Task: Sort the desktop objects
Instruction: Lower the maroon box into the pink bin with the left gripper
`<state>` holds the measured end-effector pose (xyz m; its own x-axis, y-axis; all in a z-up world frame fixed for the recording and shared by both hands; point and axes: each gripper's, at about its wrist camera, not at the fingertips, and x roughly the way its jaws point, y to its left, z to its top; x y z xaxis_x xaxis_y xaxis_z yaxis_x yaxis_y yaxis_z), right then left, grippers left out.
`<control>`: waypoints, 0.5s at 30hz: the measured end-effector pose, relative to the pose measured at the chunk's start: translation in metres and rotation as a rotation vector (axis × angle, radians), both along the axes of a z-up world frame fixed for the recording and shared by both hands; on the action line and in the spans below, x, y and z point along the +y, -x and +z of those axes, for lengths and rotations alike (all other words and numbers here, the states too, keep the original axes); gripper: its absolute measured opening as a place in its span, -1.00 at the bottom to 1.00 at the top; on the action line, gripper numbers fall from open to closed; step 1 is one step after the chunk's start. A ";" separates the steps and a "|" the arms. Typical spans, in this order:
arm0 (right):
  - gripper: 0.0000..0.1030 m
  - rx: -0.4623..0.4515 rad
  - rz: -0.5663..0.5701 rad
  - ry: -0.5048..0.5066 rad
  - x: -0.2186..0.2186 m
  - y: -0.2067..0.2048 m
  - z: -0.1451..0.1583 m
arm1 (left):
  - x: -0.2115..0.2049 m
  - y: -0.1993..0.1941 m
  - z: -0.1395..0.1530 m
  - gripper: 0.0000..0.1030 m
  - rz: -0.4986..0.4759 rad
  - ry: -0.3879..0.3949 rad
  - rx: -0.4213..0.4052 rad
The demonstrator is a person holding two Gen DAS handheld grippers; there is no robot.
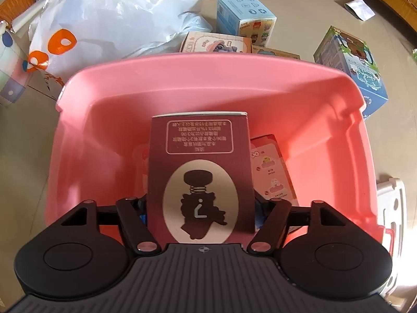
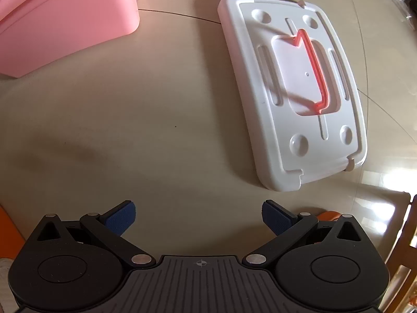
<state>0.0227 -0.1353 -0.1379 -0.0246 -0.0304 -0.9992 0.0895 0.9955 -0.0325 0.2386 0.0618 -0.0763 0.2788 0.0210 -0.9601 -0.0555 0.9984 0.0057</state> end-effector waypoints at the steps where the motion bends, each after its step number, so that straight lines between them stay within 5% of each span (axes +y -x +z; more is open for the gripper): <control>1: 0.99 -0.001 0.000 0.000 0.000 0.000 0.000 | 0.000 0.000 0.000 0.40 0.003 0.005 -0.003; 15: 0.99 -0.053 0.006 0.001 -0.003 0.000 0.017 | 0.011 0.007 0.051 0.57 0.039 0.001 -0.097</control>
<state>0.0231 -0.1378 -0.1205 0.0281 -0.0315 -0.9991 0.0847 0.9960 -0.0290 0.2316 0.0724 -0.0251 0.3694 0.0331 -0.9287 -0.0950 0.9955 -0.0023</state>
